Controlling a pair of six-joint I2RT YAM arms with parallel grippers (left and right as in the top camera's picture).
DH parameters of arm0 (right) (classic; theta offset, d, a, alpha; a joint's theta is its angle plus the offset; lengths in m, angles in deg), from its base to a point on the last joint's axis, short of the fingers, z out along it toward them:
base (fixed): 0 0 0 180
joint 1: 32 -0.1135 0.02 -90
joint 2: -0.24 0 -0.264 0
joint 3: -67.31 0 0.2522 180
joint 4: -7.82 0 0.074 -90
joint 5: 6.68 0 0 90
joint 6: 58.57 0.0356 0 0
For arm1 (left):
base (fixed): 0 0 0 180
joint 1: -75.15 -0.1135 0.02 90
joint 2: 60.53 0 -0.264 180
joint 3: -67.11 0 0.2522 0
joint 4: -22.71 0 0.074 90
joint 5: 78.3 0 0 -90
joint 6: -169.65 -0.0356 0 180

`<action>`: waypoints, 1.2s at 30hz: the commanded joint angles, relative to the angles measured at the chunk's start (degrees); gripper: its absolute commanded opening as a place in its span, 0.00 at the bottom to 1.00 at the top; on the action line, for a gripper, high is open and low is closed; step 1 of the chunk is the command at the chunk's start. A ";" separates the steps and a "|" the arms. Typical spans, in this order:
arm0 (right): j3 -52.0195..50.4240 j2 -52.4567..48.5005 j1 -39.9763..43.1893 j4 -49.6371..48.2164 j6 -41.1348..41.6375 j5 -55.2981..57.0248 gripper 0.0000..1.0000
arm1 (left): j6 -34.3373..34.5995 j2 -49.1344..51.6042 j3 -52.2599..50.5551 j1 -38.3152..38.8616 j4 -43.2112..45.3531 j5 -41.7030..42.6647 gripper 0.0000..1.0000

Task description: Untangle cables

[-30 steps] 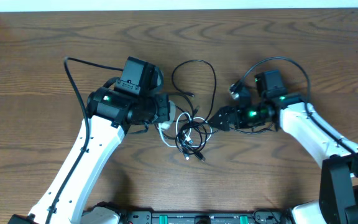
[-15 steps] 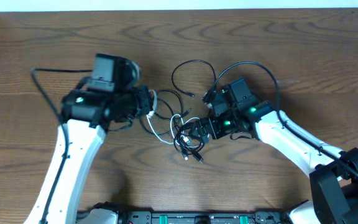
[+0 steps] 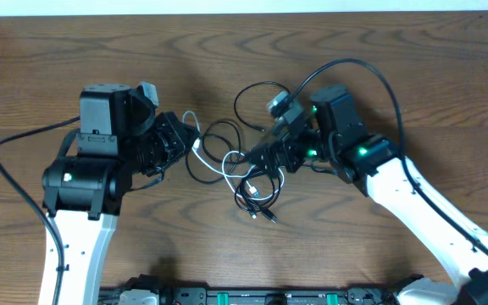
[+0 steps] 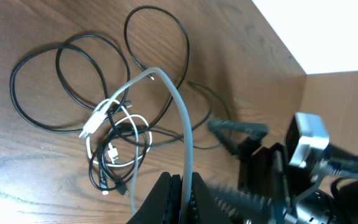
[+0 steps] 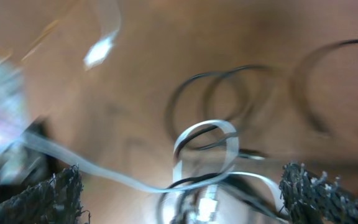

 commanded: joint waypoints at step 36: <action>0.07 -7.65 -19.71 -0.11 -6.67 21.22 0.96 | 28.02 -0.74 1.77 -0.31 12.20 26.88 0.08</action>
